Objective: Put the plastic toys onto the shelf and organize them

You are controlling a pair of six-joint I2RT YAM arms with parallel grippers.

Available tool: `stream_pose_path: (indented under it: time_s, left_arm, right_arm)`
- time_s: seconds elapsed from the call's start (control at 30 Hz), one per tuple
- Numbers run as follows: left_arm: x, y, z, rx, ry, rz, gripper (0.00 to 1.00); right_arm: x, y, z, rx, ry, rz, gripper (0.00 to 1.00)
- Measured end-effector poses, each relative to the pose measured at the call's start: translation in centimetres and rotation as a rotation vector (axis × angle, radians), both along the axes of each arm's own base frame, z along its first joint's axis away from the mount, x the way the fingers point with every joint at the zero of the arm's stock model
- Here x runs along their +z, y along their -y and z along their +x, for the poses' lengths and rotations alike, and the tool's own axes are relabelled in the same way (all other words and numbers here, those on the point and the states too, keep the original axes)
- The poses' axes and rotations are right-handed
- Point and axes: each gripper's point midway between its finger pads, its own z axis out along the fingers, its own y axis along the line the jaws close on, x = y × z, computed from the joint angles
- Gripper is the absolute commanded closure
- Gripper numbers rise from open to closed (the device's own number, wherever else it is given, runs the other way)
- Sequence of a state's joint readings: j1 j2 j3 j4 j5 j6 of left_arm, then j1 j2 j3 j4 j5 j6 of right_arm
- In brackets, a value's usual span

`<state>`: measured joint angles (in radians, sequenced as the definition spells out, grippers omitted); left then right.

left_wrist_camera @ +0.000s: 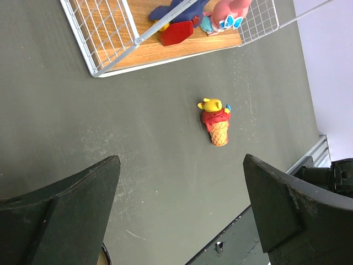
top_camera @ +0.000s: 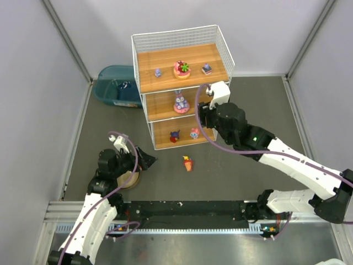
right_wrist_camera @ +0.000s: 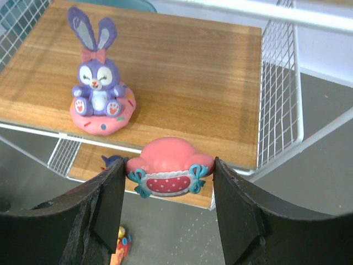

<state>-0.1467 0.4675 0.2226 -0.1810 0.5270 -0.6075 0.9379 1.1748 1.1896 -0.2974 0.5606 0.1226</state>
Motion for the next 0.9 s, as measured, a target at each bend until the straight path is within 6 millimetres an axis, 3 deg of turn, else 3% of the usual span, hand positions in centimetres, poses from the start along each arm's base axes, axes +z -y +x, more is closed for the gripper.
stream_pose_path:
  time_s: [0.17,0.4,0.9]
  left_arm:
    - [-0.1,0.0,0.0,0.003,-0.003,0.002,0.01]
    - [-0.2,-0.2,0.2,0.011,-0.008,0.007,0.01]
    - [-0.4,-0.2,0.2,0.014,-0.016,0.01,0.01]
  right_arm:
    - [0.7,-0.4,1.0,-0.002,0.012,0.026,1.0]
    - [-0.3,-0.8,2.1,-0.003,-0.005,0.016,1.0]
    - [-0.5,-1.1,3.4,-0.002,-0.001,0.035,1.0]
